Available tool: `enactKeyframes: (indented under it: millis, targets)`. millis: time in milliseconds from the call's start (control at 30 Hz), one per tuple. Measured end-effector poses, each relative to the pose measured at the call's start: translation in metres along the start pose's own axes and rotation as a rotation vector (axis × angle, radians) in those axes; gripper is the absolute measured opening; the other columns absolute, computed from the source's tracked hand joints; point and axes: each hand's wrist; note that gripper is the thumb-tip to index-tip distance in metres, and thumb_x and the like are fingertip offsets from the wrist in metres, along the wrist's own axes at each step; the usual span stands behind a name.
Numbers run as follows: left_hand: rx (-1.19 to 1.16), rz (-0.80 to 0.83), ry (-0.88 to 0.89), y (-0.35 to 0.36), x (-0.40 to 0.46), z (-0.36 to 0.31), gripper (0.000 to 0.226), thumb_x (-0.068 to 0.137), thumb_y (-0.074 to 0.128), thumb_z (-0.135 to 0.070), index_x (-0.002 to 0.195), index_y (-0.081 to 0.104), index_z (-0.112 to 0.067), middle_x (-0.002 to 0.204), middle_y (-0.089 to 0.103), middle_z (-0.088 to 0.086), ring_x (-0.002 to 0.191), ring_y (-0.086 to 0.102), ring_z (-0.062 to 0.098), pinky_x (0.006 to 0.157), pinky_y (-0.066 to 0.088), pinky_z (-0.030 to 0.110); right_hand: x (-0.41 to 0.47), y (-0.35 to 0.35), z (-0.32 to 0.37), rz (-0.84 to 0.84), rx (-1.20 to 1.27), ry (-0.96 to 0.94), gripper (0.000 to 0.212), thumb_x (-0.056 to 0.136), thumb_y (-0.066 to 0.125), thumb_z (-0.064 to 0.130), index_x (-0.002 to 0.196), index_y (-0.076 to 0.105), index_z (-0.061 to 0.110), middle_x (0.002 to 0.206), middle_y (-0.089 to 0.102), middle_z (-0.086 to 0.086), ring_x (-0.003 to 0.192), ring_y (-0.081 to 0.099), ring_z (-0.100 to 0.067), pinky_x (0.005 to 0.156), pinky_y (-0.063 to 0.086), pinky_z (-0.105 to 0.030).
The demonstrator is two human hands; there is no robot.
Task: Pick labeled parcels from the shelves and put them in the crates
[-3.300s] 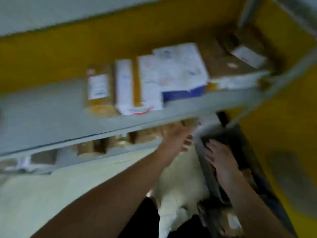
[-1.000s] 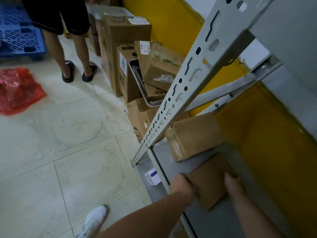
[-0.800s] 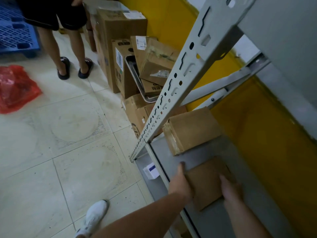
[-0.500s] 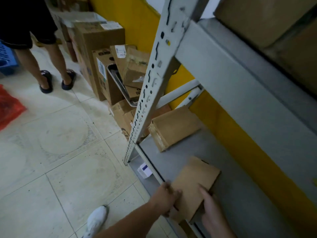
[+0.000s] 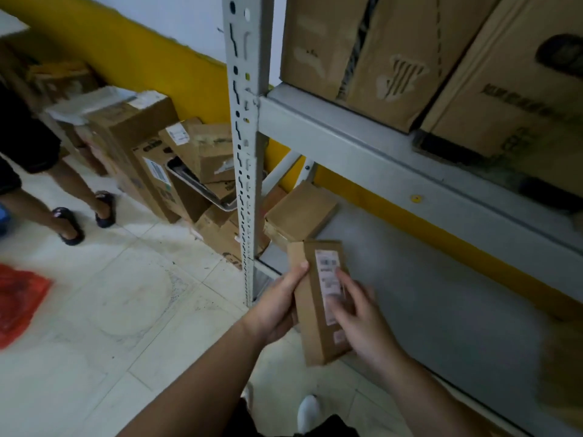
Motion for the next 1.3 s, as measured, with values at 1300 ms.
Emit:
enactKeyframes:
  millis: [1300]
  targets:
    - [0.17, 0.109, -0.204, 0.038, -0.044, 0.035, 0.061, 0.115, 0.035, -0.037, 0.091, 0.09, -0.026, 0.108, 0.084, 0.004, 0.089, 0.082, 0.019, 0.067, 0.067, 0.03, -0.081, -0.001, -0.038, -0.341, 0.632, 0.206, 0.021, 0.096, 0.072, 0.036, 0.114, 0.069, 0.025, 0.102, 0.081, 0.009, 0.09, 0.076, -0.001, 0.09, 0.059, -0.032]
Point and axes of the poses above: each hand's wrist, its own x-axis towards the middle knuckle, its own y-axis out of the palm, z = x × y
